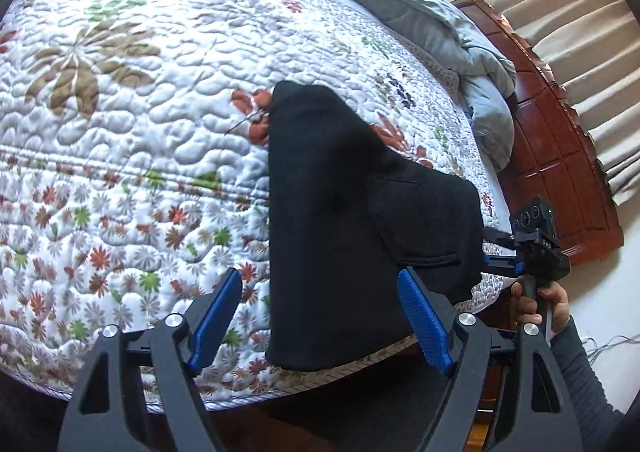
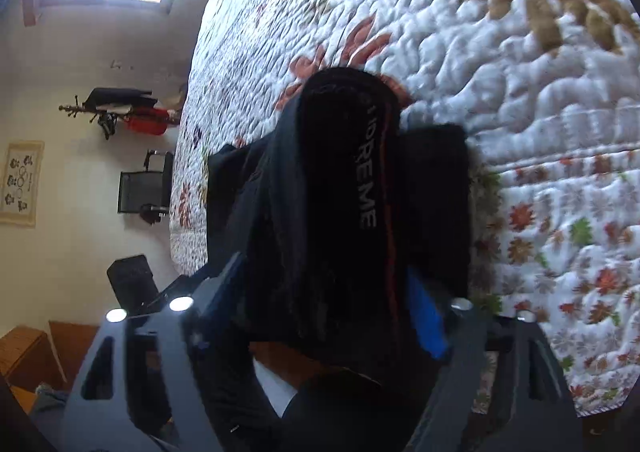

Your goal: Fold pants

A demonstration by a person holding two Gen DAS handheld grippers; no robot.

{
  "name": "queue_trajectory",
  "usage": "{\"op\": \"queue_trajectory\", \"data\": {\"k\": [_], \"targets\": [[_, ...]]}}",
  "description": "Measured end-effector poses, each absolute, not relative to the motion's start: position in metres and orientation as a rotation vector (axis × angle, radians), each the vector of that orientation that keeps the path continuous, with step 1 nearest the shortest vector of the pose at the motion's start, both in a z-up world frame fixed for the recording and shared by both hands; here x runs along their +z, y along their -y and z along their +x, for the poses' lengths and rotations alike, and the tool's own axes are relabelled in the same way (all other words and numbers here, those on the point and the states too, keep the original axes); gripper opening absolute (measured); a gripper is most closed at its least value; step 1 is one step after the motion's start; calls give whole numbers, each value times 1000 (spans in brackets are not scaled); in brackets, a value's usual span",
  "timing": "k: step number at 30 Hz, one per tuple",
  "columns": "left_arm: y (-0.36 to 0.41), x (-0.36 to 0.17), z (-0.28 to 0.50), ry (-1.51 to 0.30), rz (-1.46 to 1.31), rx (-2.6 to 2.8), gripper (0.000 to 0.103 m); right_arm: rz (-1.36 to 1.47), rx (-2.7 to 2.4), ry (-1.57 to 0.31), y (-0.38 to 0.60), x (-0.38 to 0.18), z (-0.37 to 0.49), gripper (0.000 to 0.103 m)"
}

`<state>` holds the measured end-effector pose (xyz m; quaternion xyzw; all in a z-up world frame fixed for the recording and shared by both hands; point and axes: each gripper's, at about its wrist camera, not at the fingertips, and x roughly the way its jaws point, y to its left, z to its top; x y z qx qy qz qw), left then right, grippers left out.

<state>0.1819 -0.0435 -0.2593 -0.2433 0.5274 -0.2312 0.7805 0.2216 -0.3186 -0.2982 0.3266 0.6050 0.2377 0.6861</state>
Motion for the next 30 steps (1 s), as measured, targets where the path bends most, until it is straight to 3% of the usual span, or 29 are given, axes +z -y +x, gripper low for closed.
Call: {"op": "queue_trajectory", "data": {"k": [1, 2, 3, 9, 12, 16, 20, 23, 25, 30], "targets": [[42, -260, 181, -1141, -526, -499, 80, 722, 540, -1361, 315, -300, 221, 47], [43, -261, 182, -1141, -526, -498, 80, 721, 540, -1363, 313, -301, 220, 30], [42, -261, 184, -1141, -525, -495, 80, 723, 532, -1359, 312, -302, 219, 23], [46, -256, 196, -1125, -516, -491, 80, 627, 533, -1256, 301, -252, 204, 17], [50, -250, 200, -1103, -514, -510, 80, 602, 458, -1207, 320, -245, 183, 17], [58, -249, 204, -1097, -507, -531, 80, 735, 349, -1242, 352, -303, 161, 19], [66, -244, 206, -1089, -497, -556, 80, 749, 380, -1202, 348, -304, 162, 20], [69, -236, 207, -1057, -497, -592, 80, 734, 390, -1216, 341, -299, 167, 30], [72, -230, 209, -1043, -492, -622, 80, 725, 380, -1210, 348, -291, 168, 49], [83, -218, 220, -1016, -463, -735, 80, 695, 346, -1078, 369, -248, 165, 51]]}}
